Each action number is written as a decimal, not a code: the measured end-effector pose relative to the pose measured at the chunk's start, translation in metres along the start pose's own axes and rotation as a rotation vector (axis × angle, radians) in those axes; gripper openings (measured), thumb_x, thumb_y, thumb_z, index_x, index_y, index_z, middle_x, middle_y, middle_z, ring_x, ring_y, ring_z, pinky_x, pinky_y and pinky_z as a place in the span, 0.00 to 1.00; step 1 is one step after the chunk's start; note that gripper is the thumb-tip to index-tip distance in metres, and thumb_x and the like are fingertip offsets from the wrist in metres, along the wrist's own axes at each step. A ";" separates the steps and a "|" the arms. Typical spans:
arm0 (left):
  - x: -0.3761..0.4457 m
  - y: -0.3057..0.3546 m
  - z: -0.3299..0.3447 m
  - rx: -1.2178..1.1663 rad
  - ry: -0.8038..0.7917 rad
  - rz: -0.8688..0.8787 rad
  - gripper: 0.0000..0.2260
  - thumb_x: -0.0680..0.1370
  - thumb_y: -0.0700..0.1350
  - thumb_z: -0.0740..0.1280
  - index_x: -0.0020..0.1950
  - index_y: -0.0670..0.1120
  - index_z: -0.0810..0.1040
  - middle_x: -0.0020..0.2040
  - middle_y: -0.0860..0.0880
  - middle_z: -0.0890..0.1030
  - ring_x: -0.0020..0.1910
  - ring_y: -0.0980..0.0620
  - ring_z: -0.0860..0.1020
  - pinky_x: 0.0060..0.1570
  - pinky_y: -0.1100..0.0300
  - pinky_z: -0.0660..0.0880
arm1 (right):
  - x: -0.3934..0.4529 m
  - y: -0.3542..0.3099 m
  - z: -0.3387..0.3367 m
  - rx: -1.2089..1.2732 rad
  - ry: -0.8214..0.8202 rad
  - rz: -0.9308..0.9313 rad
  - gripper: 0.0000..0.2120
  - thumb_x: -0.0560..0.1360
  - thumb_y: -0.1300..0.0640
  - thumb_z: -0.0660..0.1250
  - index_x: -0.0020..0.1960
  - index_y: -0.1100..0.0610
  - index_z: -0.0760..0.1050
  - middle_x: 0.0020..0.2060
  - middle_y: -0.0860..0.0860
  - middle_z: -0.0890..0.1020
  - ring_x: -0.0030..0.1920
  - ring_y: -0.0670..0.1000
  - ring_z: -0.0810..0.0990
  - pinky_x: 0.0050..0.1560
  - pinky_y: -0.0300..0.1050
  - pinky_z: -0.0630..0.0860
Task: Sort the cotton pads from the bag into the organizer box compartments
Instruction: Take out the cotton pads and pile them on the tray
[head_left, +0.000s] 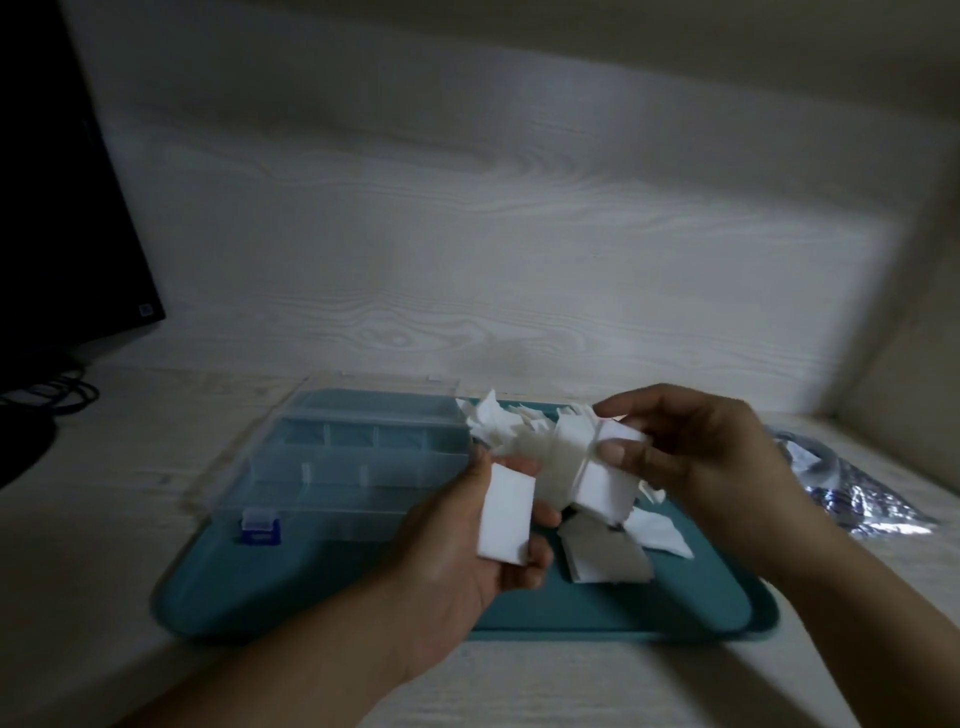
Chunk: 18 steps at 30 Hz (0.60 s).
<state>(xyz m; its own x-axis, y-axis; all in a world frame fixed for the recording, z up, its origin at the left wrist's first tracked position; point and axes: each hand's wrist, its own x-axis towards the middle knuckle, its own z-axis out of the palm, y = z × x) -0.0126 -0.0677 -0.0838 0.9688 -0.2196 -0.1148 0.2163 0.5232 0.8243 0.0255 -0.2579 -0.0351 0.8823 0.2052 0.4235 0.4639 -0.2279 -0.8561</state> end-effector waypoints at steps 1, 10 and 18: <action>-0.001 0.000 0.000 0.010 -0.033 -0.008 0.23 0.75 0.56 0.60 0.60 0.41 0.78 0.41 0.38 0.81 0.30 0.46 0.76 0.29 0.57 0.71 | -0.002 -0.006 0.004 0.113 -0.022 0.028 0.10 0.63 0.62 0.76 0.44 0.56 0.83 0.36 0.58 0.83 0.33 0.50 0.77 0.32 0.41 0.75; 0.004 -0.003 -0.001 -0.061 -0.054 -0.058 0.18 0.83 0.51 0.55 0.63 0.43 0.79 0.55 0.39 0.84 0.47 0.43 0.84 0.44 0.48 0.79 | -0.032 0.011 0.061 -0.298 -0.017 -0.102 0.10 0.71 0.56 0.76 0.51 0.45 0.81 0.45 0.39 0.79 0.48 0.43 0.78 0.45 0.42 0.79; 0.002 0.000 -0.001 -0.086 -0.015 -0.014 0.19 0.83 0.53 0.57 0.60 0.43 0.82 0.52 0.41 0.85 0.45 0.45 0.85 0.47 0.50 0.81 | -0.031 0.001 0.039 -0.501 -0.228 -0.282 0.37 0.70 0.39 0.71 0.74 0.44 0.60 0.65 0.38 0.71 0.67 0.42 0.70 0.64 0.37 0.68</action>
<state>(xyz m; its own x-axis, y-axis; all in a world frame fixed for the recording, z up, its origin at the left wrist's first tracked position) -0.0104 -0.0679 -0.0848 0.9638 -0.2393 -0.1178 0.2405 0.5888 0.7717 -0.0047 -0.2272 -0.0609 0.7066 0.5087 0.4918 0.7067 -0.5428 -0.4539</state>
